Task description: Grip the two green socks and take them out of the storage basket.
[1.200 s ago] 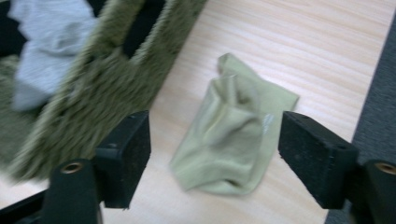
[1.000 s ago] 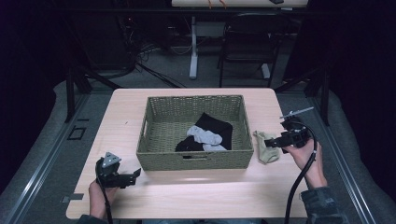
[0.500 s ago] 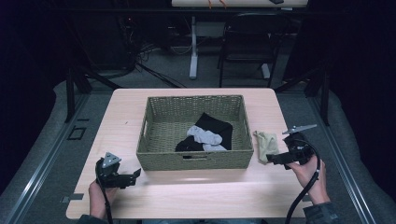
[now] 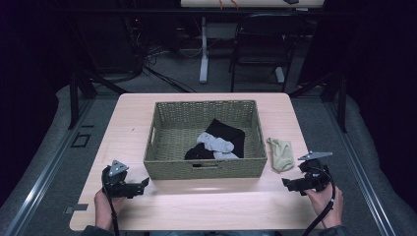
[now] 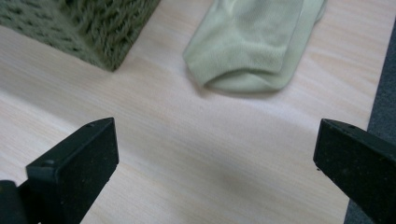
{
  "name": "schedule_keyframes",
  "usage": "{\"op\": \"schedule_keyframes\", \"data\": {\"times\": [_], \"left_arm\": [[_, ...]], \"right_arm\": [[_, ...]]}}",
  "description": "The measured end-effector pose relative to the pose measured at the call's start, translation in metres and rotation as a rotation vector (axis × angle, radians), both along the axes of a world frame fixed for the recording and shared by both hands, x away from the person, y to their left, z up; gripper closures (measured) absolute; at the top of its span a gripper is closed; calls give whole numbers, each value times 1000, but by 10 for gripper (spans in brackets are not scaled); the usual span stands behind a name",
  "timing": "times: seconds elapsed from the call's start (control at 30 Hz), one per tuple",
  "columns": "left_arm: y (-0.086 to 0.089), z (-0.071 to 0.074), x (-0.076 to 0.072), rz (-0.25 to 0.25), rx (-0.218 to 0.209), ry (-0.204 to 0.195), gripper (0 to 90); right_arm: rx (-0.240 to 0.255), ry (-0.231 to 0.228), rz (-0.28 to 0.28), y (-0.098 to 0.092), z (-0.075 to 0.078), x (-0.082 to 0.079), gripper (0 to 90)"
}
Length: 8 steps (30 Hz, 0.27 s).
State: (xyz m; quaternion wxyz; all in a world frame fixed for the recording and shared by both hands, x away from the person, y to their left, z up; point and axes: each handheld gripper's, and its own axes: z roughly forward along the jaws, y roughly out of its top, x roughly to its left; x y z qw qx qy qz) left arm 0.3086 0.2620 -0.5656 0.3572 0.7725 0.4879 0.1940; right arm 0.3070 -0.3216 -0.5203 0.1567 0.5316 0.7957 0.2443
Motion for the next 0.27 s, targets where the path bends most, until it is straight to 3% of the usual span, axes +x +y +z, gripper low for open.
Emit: {"op": "schedule_keyframes", "data": {"times": [0.27], "left_arm": [[0,0,1,5,1,-4,13]], "right_arm": [[-11,13,2,-5,-11,-3,0]]}}
